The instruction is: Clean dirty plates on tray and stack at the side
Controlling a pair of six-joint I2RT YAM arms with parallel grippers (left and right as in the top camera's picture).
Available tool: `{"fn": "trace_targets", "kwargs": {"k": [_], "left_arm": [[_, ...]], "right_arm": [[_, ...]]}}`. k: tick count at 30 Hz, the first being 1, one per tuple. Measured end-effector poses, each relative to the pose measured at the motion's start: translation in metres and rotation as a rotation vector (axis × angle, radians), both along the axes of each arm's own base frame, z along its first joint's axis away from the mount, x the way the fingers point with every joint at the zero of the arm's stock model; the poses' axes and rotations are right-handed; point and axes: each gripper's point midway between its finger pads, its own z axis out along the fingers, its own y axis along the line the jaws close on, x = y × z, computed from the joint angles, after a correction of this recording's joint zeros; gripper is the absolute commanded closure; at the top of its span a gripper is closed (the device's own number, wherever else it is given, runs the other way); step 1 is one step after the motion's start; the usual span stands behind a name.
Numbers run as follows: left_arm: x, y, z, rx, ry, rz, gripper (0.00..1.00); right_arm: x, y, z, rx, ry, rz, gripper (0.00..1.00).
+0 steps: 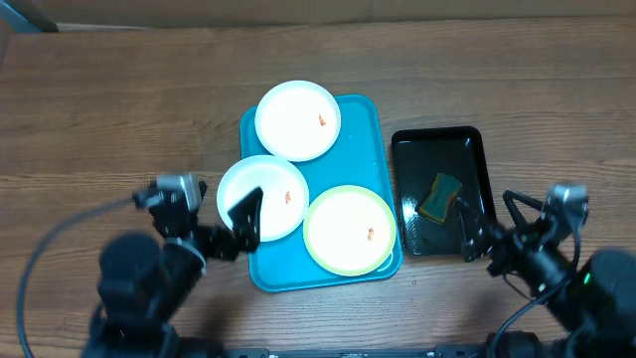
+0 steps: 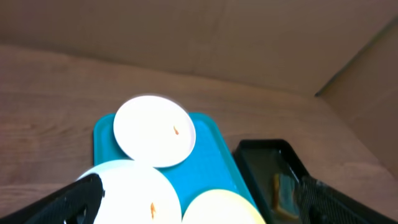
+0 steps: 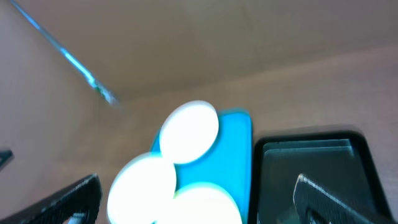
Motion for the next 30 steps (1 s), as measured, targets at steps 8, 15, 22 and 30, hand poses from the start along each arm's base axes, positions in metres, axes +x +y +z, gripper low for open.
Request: {"fn": "trace_targets", "kwargs": {"k": [8,15,22,30], "left_arm": [[0.034,-0.004,0.025,0.059,0.248,-0.015,0.00],[0.037,-0.014,-0.023,0.062,0.506,-0.071,0.05],[0.016,-0.028,-0.069,0.105,0.750,-0.171,0.02],[-0.011,-0.035,-0.083,0.182,0.858,-0.203,0.00]], "right_arm": [[0.023,0.002,0.035,-0.051,0.340,0.040,0.00],[0.053,0.008,0.005,-0.046,0.538,0.078,0.13],[0.073,0.010,-0.073,-0.068,0.821,0.020,0.29],[0.091,-0.016,-0.187,-0.174,1.086,-0.234,0.46]]}}
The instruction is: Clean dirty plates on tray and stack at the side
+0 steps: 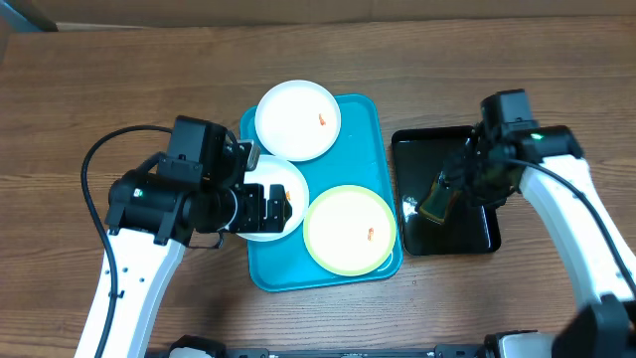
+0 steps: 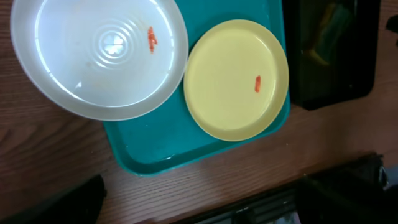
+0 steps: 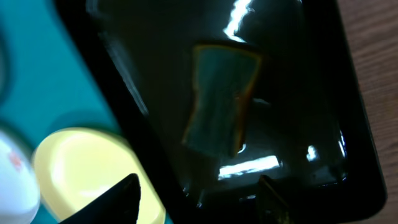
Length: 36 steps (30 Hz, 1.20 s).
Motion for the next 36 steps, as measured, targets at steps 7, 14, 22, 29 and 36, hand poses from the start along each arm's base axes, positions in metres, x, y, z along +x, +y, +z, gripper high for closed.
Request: {"fn": "trace_targets", "kwargs": {"k": [7,14,22,29,36], "left_arm": [[-0.018,0.012,0.016,0.029,-0.049,0.059,0.00],[-0.027,0.000,0.016,0.034,-0.048,0.007,0.00],[-0.027,-0.006,0.017,0.031,-0.058,-0.019,0.00],[-0.027,-0.005,0.017,0.033,-0.060,-0.018,0.00],[-0.026,-0.006,0.016,0.035,-0.053,-0.018,0.00]], "right_arm": [[0.018,-0.008,-0.052,-0.056,0.067,-0.072,0.58],[0.015,-0.005,-0.103,-0.045,0.156,-0.092,0.89],[0.018,0.000,-0.100,-0.026,0.144,-0.023,0.96],[0.018,0.002,-0.062,-0.022,0.123,0.071,0.45],[0.019,0.004,-0.067,-0.009,0.086,0.087,0.44]]}}
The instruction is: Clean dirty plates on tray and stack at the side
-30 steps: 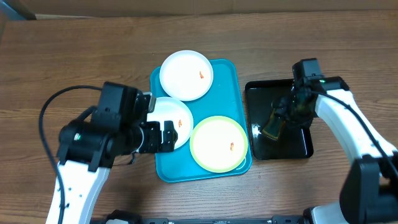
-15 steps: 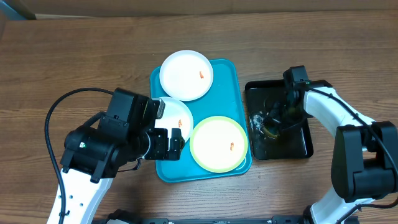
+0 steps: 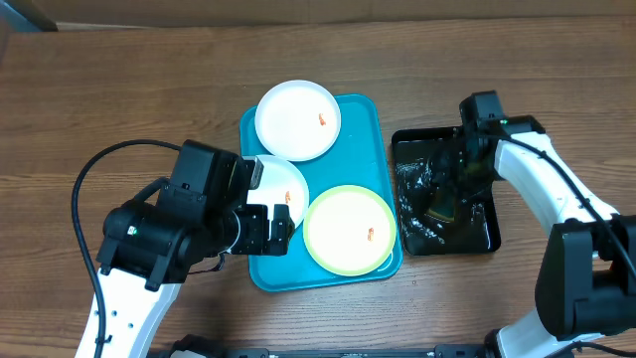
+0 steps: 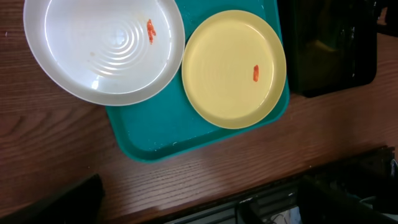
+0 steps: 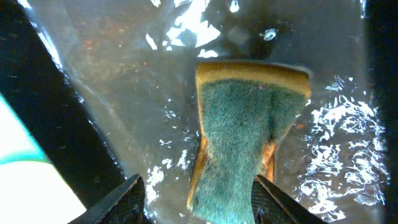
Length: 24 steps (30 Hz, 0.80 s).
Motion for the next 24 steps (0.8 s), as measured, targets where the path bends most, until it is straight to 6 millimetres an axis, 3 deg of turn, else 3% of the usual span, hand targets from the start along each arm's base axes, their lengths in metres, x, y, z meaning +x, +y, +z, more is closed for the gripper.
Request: {"fn": "trace_targets", "kwargs": {"k": [2,3,4,5,10,16,17,19,20,24], "left_arm": [[0.001,0.000,-0.002,0.002,0.007,-0.001,0.00],[0.001,-0.001,-0.003,0.003,0.012,0.000,0.00],[0.002,-0.001,-0.004,0.004,0.016,-0.001,0.00],[0.002,-0.001,-0.005,0.005,0.020,-0.001,0.00],[0.000,-0.003,-0.014,0.006,0.058,-0.005,0.00],[-0.002,-0.006,-0.016,-0.010,0.081,-0.005,0.00],[-0.002,-0.006,-0.016,-0.012,0.083,-0.005,0.00],[-0.002,-0.006,-0.016,-0.012,0.085,-0.003,0.00],[-0.002,-0.006,-0.016,-0.013,0.085,-0.003,0.00],[-0.003,-0.007,-0.017,-0.016,0.090,-0.004,0.00]], "right_arm": [[-0.004,0.001,-0.011,0.006,0.000,-0.004,0.49],[-0.006,0.001,-0.018,0.007,-0.001,-0.005,0.64],[-0.008,0.000,-0.024,0.006,-0.003,-0.007,0.87],[-0.009,0.000,-0.030,0.005,-0.005,-0.014,0.96],[-0.015,-0.003,-0.038,-0.001,0.009,-0.050,0.96],[-0.024,-0.002,-0.024,-0.002,0.064,-0.002,0.96],[-0.024,-0.002,-0.020,-0.001,0.066,0.008,0.92],[-0.022,-0.001,-0.008,0.001,0.052,0.007,0.60],[-0.020,-0.001,-0.002,0.003,0.035,0.007,0.52],[-0.015,0.001,0.017,0.017,-0.014,-0.010,0.48]]}}
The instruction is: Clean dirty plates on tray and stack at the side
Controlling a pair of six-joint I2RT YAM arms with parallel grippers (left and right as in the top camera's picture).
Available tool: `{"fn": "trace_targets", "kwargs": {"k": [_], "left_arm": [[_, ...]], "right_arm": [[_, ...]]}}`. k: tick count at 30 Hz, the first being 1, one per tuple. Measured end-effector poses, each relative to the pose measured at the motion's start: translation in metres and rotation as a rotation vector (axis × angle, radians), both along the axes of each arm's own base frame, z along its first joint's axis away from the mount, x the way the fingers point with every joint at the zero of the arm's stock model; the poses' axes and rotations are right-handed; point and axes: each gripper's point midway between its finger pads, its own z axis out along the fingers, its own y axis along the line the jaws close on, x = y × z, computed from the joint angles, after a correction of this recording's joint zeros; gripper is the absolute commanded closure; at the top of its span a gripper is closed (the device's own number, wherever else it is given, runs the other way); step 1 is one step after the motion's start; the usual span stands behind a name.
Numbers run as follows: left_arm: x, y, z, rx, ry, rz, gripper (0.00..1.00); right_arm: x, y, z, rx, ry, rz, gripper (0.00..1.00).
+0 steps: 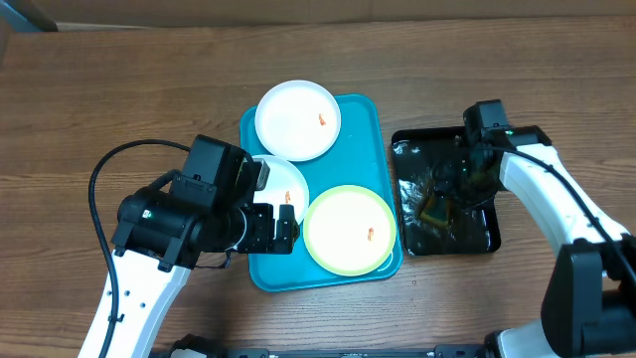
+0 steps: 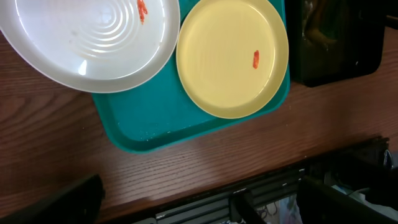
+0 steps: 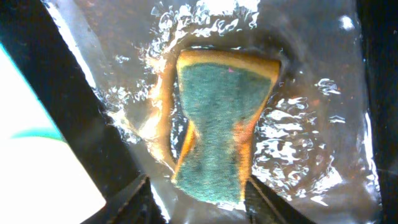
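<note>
Three dirty plates lie on the teal tray (image 1: 366, 124): a white plate (image 1: 298, 119) at the far end, a second white plate (image 2: 87, 37) at the left, and a yellow plate (image 1: 350, 229) at the near right, each with an orange smear. My left gripper (image 1: 270, 225) hovers open over the tray's near left corner, holding nothing. A green and yellow sponge (image 3: 221, 124) lies in the water of the black tub (image 1: 484, 231). My right gripper (image 3: 198, 186) is down in the tub, open, its fingers either side of the sponge's near end.
The tub stands just right of the tray. Bare wooden table (image 1: 119, 109) spreads left of the tray and behind it. The table's near edge (image 2: 205, 180) shows in the left wrist view, with a dark frame below it.
The right gripper has come closer round the sponge, its fingers a little narrower, and the water ripples more. The left gripper has shifted slightly toward the table's near edge, still open.
Both arms sat low at the near edge, grippers open. Then the left gripper was over the left white plate and the right above the tub. Then the right fingers were down in the water at the sponge, where they now straddle it.
</note>
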Motion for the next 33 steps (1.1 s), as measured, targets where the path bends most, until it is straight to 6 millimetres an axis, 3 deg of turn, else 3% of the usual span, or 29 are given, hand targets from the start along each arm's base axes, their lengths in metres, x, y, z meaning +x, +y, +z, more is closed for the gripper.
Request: {"fn": "trace_targets", "kwargs": {"k": [6,10,14,22,28,33], "left_arm": [[-0.003,0.000,-0.017,0.004,0.042,0.020,0.00],[-0.009,0.002,-0.038,0.012,0.094,0.044,0.00],[-0.007,-0.002,-0.060,-0.001,0.106,0.060,0.01],[-0.012,-0.023,-0.094,-0.023,0.103,0.014,0.02],[-0.003,-0.027,-0.110,0.006,0.053,0.007,0.13],[0.013,-0.026,-0.128,0.042,0.021,0.029,0.33]], "right_arm": [[0.009,0.000,-0.014,0.003,-0.053,-0.036,0.52],[0.006,-0.002,-0.038,-0.004,-0.043,-0.048,0.78],[0.001,-0.004,-0.054,-0.013,-0.008,-0.062,0.96],[-0.010,-0.005,-0.051,-0.020,0.048,-0.067,0.96],[-0.026,-0.006,-0.035,-0.026,0.089,-0.035,0.96],[-0.023,-0.001,-0.002,0.009,0.000,-0.002,0.96]]}}
